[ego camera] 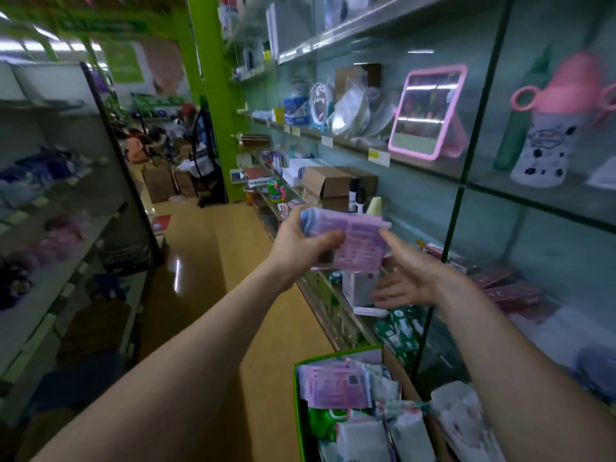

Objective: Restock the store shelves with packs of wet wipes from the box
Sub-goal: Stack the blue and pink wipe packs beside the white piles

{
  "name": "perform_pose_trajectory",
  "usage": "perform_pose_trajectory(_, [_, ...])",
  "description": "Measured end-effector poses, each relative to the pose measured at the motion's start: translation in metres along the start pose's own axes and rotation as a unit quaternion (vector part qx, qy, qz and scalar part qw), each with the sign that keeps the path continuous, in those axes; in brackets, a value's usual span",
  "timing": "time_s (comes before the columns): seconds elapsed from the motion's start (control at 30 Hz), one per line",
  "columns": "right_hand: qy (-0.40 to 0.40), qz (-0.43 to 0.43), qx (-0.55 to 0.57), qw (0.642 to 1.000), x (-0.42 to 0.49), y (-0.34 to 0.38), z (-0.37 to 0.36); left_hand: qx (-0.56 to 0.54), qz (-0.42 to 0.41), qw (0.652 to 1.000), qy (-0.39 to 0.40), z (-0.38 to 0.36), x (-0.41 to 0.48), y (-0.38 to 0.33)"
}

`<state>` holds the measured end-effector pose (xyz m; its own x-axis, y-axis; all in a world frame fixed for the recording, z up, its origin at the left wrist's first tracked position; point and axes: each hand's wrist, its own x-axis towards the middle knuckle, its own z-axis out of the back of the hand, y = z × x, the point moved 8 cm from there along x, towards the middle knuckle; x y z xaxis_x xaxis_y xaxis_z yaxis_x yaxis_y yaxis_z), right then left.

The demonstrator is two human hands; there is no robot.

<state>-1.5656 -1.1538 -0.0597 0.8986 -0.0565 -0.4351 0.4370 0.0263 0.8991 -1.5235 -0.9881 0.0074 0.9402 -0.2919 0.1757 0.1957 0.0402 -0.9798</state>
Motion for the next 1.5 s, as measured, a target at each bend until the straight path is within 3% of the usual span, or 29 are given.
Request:
perform_pose_trajectory(0.1, [0.049, 0.031, 0.16, 0.986, 0.0, 0.004, -0.007, 0.097, -0.1, 0.99, 0.035, -0.017, -0.013, -0.007])
perform_pose_trajectory(0.2, [-0.006, 0.046, 0.254, 0.966, 0.002, 0.005, -0.001, 0.197, -0.19, 0.96, 0.058, -0.032, -0.021, -0.013])
perform_pose_trajectory(0.33, [-0.036, 0.079, 0.304, 0.949, -0.002, 0.006, 0.001, 0.224, -0.194, 0.951, 0.086, -0.036, -0.02, -0.013])
perform_pose_trajectory(0.47, [-0.064, 0.117, 0.321, 0.938, -0.002, 0.004, 0.011, 0.131, -0.08, 0.981, 0.117, -0.04, -0.019, -0.014])
perform_pose_trajectory(0.6, [-0.07, 0.147, 0.313, 0.936, -0.003, 0.007, 0.013, 0.103, 0.027, 0.994, 0.002, -0.023, 0.004, -0.006])
perform_pose_trajectory(0.7, [-0.069, 0.174, 0.292, 0.938, -0.004, 0.015, 0.012, 0.111, 0.234, 0.964, 0.066, -0.026, 0.003, 0.026])
perform_pose_trajectory(0.77, [-0.068, 0.188, 0.284, 0.938, -0.004, 0.019, 0.012, 0.074, 0.298, 0.948, 0.089, -0.028, 0.001, 0.035])
perform_pose_trajectory(0.93, [-0.042, 0.178, 0.296, 0.937, -0.001, 0.017, 0.015, -0.024, 0.327, 0.939, 0.106, -0.033, 0.008, 0.035])
perform_pose_trajectory(1.2, [-0.056, 0.161, 0.28, 0.945, -0.004, 0.02, 0.023, 0.039, 0.311, 0.947, 0.077, -0.022, 0.024, 0.025])
perform_pose_trajectory(1.37, [-0.058, 0.169, 0.331, 0.927, 0.0, 0.022, 0.027, 0.014, 0.34, 0.938, 0.064, -0.031, 0.023, 0.024])
perform_pose_trajectory(1.5, [-0.059, 0.164, 0.308, 0.935, 0.002, 0.026, 0.031, -0.029, 0.357, 0.928, 0.099, -0.043, 0.016, 0.027])
